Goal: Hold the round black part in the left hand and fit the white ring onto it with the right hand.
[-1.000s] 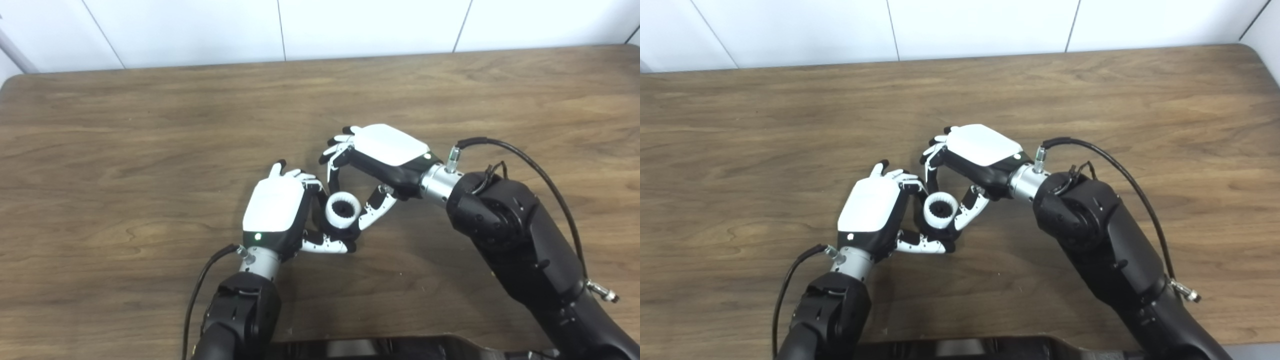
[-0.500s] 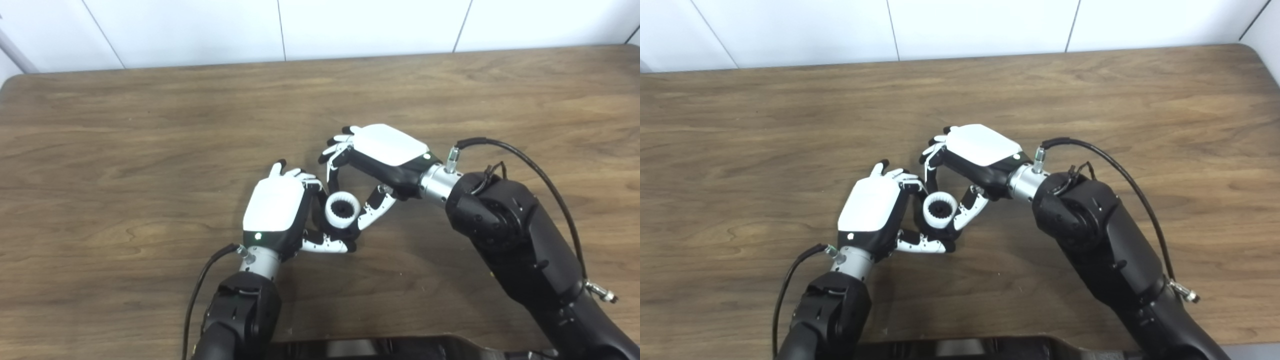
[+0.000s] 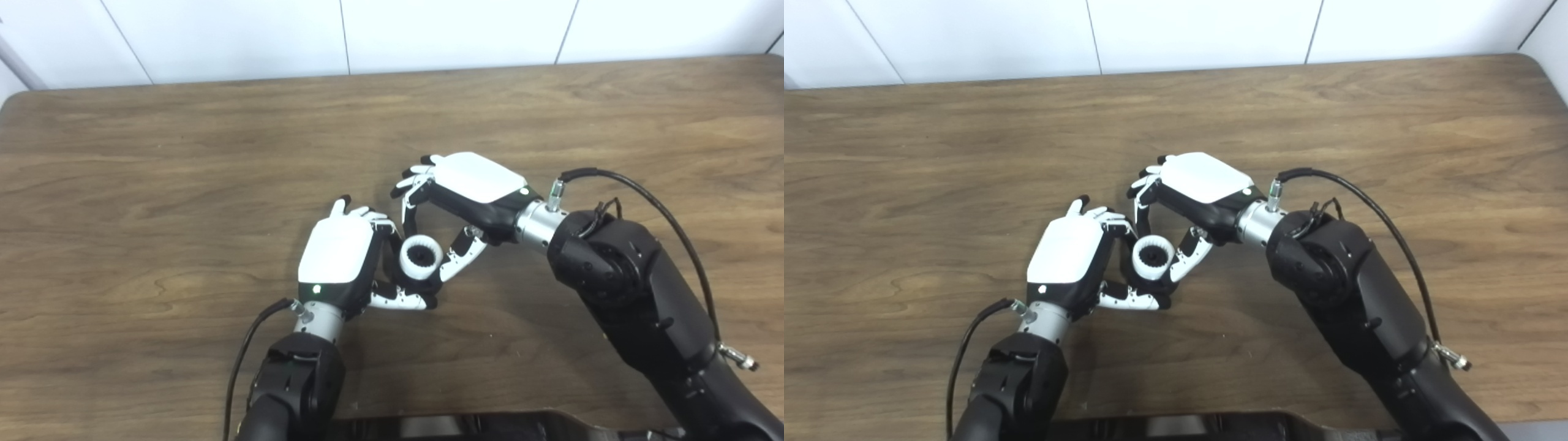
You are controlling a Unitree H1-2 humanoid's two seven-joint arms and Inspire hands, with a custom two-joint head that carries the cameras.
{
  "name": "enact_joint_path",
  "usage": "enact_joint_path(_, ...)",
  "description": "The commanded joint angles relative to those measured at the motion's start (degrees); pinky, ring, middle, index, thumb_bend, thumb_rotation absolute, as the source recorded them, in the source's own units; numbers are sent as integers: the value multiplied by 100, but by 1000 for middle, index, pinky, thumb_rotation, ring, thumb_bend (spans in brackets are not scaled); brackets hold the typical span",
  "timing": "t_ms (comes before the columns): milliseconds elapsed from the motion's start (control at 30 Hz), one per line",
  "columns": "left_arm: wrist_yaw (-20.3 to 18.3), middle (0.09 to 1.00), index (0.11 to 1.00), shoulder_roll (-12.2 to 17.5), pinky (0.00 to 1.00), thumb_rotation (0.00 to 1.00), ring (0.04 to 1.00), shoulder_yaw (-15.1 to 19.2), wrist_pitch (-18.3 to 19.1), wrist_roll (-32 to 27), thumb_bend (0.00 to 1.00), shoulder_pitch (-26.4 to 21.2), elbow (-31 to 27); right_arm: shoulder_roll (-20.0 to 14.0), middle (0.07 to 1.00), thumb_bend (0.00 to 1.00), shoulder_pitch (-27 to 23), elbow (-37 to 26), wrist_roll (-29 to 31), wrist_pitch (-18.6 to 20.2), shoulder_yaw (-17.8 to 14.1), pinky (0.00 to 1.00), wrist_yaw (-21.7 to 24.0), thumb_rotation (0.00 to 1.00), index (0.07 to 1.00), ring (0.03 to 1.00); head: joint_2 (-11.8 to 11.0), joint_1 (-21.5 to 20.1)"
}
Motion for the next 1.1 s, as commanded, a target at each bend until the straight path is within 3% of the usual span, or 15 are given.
enact_joint_path(0,-113,756,482,-32,1000,55,862,-80,-65,-5,524,-34,27,-18,854,524,-184,-110,34,-69,-75,1000,-39,156,494,935,5,1)
enact_joint_path(33,-113,757,482,-33,1000,55,862,-79,-64,-8,524,-35,26,-25,857,524,-190,-111,36,-75,-73,1000,-32,155,494,938,5,1)
enact_joint_path(67,-122,757,482,-34,1000,55,861,-77,-61,-12,524,-34,21,-31,858,712,-194,-113,39,-83,-71,1000,-30,207,551,939,12,-1)
enact_joint_path(100,-138,757,482,-35,1000,55,862,-77,-56,-12,523,-34,15,-36,858,811,-198,-115,43,-91,-69,1000,-28,234,581,938,12,-1)
enact_joint_path(200,-114,755,482,-28,1000,56,860,-73,-71,-34,523,-30,23,-38,859,920,-205,-129,25,-74,-56,1000,-5,270,612,938,10,7)
enact_joint_path(567,-165,762,482,-15,1000,56,866,-73,-66,-24,524,-38,23,-43,867,958,-166,-136,42,-105,-91,1000,-21,321,650,942,9,-10)
enact_joint_path(833,-107,758,482,-15,1000,56,863,-70,-85,-38,523,-30,37,-47,867,953,-171,-130,26,-97,-100,1000,-22,311,649,944,25,-11)
enact_joint_path(1067,-104,757,483,-7,1000,56,861,-59,-83,-35,523,-32,35,-79,862,961,-210,-198,173,-44,-296,1000,-28,268,633,938,16,-30)
